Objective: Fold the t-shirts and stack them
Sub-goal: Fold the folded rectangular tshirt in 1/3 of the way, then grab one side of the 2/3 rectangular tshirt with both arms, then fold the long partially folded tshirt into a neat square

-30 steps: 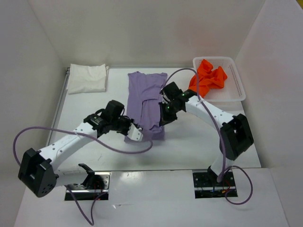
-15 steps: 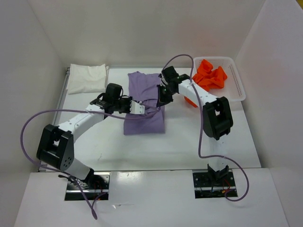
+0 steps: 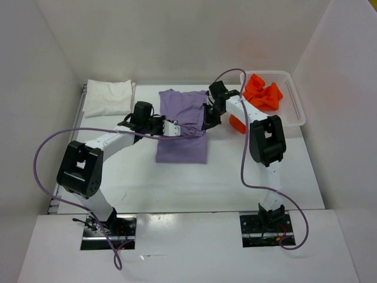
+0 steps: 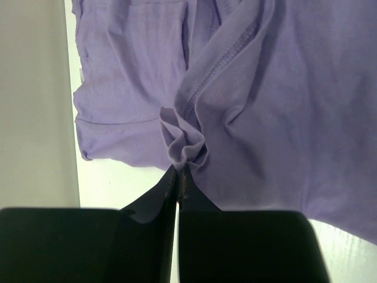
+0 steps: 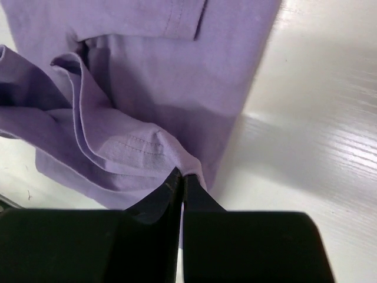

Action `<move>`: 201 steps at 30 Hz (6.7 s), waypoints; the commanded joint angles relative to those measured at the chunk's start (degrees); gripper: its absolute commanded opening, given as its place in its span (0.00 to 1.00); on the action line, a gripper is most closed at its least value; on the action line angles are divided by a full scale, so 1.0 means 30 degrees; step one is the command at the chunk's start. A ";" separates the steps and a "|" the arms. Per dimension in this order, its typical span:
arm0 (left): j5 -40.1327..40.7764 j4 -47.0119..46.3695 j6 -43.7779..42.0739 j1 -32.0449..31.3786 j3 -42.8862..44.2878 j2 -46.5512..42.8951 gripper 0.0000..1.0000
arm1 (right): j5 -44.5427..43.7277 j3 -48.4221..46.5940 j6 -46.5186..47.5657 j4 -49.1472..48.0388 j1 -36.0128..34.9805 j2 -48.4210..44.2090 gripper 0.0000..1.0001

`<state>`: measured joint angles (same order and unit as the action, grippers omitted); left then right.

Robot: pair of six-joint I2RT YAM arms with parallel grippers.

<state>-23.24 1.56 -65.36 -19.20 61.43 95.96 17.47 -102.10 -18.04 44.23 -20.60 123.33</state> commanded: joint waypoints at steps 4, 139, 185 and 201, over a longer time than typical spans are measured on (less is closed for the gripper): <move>-0.0926 -0.1228 0.0313 0.0160 0.0940 0.0708 0.01 | 0.0591 -0.1881 0.0592 0.0023 0.0070 0.1194 0.06; -0.5812 1.8727 0.6345 -0.4088 0.2488 -0.6531 0.09 | 0.5484 1.2036 -0.3302 0.6525 -0.5936 -1.6146 0.00; -0.3448 0.4754 1.3233 -0.0016 0.7942 0.3608 0.30 | 0.8213 0.6001 -0.2362 -0.1206 0.5050 -0.4490 0.08; 0.1215 0.6268 1.3788 0.1156 0.8557 0.3259 0.69 | 0.2209 0.1776 -0.2426 -0.1886 0.3679 -0.6096 0.58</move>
<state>-19.88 16.21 -25.17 -15.38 84.77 108.88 30.81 -94.87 -27.09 38.11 -6.61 112.12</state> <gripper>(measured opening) 0.684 0.580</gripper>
